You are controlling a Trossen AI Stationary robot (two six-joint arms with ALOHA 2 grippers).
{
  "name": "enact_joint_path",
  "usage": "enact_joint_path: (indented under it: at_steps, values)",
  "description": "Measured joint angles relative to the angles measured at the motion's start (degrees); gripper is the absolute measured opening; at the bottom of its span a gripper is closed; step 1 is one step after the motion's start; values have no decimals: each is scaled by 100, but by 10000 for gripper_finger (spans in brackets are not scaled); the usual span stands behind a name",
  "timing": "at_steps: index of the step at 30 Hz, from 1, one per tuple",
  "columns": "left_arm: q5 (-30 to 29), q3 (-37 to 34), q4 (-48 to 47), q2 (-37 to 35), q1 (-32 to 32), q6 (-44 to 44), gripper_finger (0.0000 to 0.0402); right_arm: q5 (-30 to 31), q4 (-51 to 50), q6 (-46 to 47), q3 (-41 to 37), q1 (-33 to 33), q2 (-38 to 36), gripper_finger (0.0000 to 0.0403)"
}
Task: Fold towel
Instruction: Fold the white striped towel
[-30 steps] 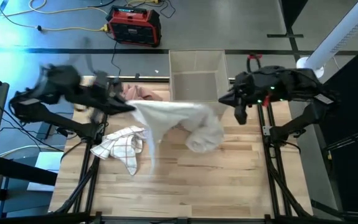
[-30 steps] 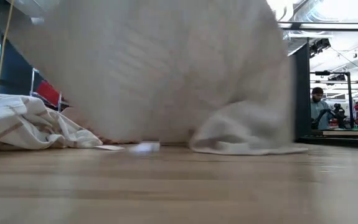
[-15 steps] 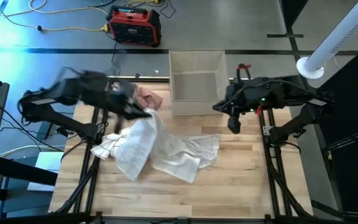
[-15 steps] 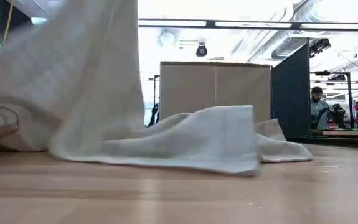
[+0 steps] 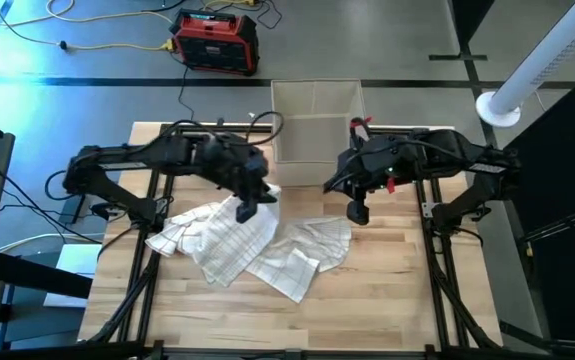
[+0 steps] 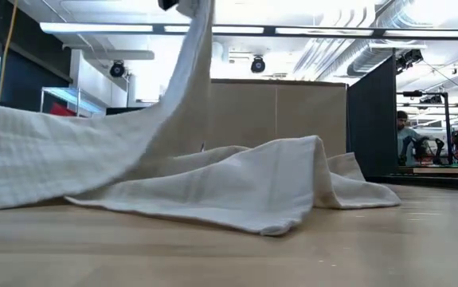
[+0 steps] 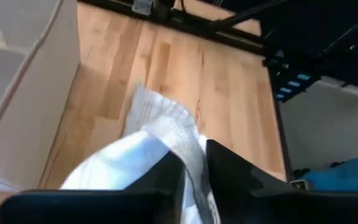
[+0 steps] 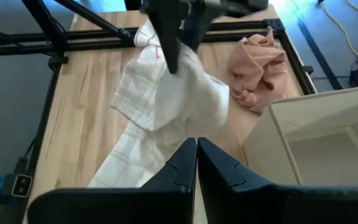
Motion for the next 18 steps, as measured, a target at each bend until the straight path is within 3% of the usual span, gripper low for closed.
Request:
enact_joint_path:
  at_steps: [6, 10, 13, 18]
  values:
    - [16, -2, -443, 113, 65, -8, 163, 92, -183, 30, 0, -4, -22, 1]
    - [326, 0, -1300, -29, -111, -82, 205, 105, -436, -15, 0, -2, -26, 1]
    - [251, 0, -2157, -185, -668, -498, 209, 289, -653, -93, 0, -10, -26, 1]
    - [-638, -86, -2630, -85, -1995, -1569, 191, 478, -910, -733, 0, -132, -26, 1]
